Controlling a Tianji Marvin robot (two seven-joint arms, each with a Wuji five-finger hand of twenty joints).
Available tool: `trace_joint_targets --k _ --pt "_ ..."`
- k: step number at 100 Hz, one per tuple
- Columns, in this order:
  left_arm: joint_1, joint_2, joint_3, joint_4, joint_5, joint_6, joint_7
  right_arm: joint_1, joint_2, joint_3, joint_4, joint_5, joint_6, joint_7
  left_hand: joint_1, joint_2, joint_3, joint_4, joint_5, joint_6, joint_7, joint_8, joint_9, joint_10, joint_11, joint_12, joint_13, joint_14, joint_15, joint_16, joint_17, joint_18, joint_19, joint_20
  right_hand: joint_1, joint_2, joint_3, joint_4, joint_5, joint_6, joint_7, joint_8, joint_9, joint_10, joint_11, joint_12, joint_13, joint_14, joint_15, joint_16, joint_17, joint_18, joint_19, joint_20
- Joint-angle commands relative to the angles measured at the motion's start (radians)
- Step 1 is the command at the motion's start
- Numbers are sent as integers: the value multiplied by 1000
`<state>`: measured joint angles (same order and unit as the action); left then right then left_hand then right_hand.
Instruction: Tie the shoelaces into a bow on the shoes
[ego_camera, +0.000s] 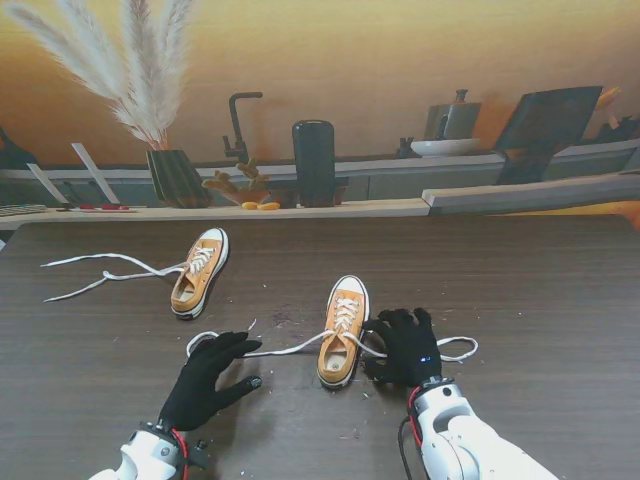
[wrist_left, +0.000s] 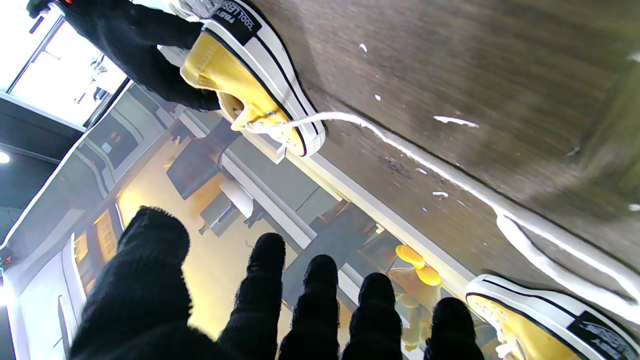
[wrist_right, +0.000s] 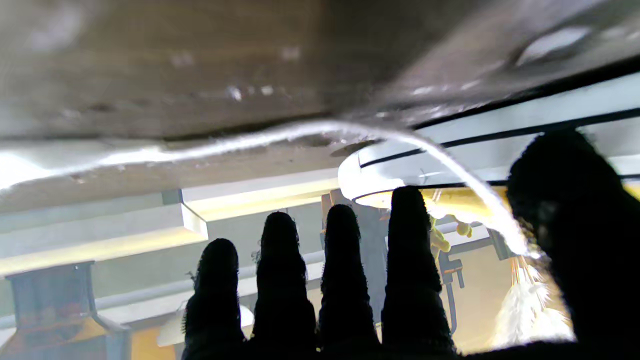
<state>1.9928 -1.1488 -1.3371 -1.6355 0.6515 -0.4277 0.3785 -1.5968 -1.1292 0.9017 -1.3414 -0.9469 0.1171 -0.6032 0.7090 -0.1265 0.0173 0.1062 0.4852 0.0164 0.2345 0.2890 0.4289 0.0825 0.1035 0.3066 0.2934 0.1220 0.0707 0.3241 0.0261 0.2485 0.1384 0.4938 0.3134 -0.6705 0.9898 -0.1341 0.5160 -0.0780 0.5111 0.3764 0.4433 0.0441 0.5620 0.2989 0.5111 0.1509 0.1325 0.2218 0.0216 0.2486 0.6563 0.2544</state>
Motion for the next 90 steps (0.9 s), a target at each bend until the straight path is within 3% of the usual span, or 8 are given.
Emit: trace_joint_targets --k 1,18,32,36,40,58,70,90 --pt "9 0 0 -11 3 -5 -10 19 -11 -13 47 2 19 -2 15 28 11 1 26 -20 2 8 6 -15 -1 -23 -12 -17 -4 -27 -4 -63 -4 -13 20 -34 64 -17 -19 14 16 24 -15 -5 14 14 7 1 5 -12 -7 -19 7 -17" --pt "13 -1 -1 -14 8 -8 -1 59 -22 -50 102 29 26 -18 15 27 11 1 30 -21 5 10 6 -14 -1 -23 -12 -18 -4 -27 -4 -63 -3 -13 49 -88 130 -28 36 14 65 53 8 1 30 19 23 5 25 -13 1 -14 37 -29" --pt "14 -1 -1 -15 8 -7 0 81 -31 -68 139 43 23 -49 16 27 12 1 39 -21 10 13 10 -13 0 -22 -12 -18 -4 -27 -4 -63 -3 -13 100 -138 203 -35 226 -40 185 120 99 7 39 22 67 14 51 -13 27 2 81 -44" --pt "14 -2 -1 -15 7 -6 0 83 -31 -71 141 43 24 -50 17 27 12 1 40 -19 11 14 11 -12 0 -22 -12 -16 -4 -27 -4 -63 -3 -13 143 -161 191 -159 264 -84 290 51 139 5 33 25 79 14 55 -17 32 7 102 -68" --pt "14 -2 -1 -16 7 -6 0 84 -31 -71 142 43 24 -50 17 27 12 1 42 -21 12 15 12 -13 1 -22 -11 -18 -4 -27 -4 -63 -3 -13 176 -167 172 -199 283 -140 398 -8 171 1 28 24 91 15 58 -17 36 8 113 -83" --pt "14 -2 -1 -15 8 -9 2 78 -35 -63 140 59 4 -52 18 27 13 1 47 -23 15 17 14 -11 1 -22 -11 -18 -4 -27 -3 -63 -3 -13 196 -70 195 -172 452 -227 513 -22 303 -20 25 19 144 10 73 -12 56 9 131 -89" --pt "14 -2 -1 -15 7 -11 3 52 -33 -36 103 60 -8 -43 18 28 13 1 50 -22 17 19 16 -12 2 -21 -10 -18 -3 -26 -3 -63 -3 -14 193 -63 198 -171 459 -245 525 6 345 -24 23 17 174 9 84 -6 68 10 144 -86" --pt "14 -2 0 -14 1 -16 -3 -12 -26 30 10 66 -35 0 18 28 13 1 53 -23 19 20 18 -11 2 -21 -10 -17 -3 -26 -4 -63 -4 -14 215 -24 172 -169 438 -217 520 88 386 -23 46 31 221 7 100 16 102 13 166 -71"
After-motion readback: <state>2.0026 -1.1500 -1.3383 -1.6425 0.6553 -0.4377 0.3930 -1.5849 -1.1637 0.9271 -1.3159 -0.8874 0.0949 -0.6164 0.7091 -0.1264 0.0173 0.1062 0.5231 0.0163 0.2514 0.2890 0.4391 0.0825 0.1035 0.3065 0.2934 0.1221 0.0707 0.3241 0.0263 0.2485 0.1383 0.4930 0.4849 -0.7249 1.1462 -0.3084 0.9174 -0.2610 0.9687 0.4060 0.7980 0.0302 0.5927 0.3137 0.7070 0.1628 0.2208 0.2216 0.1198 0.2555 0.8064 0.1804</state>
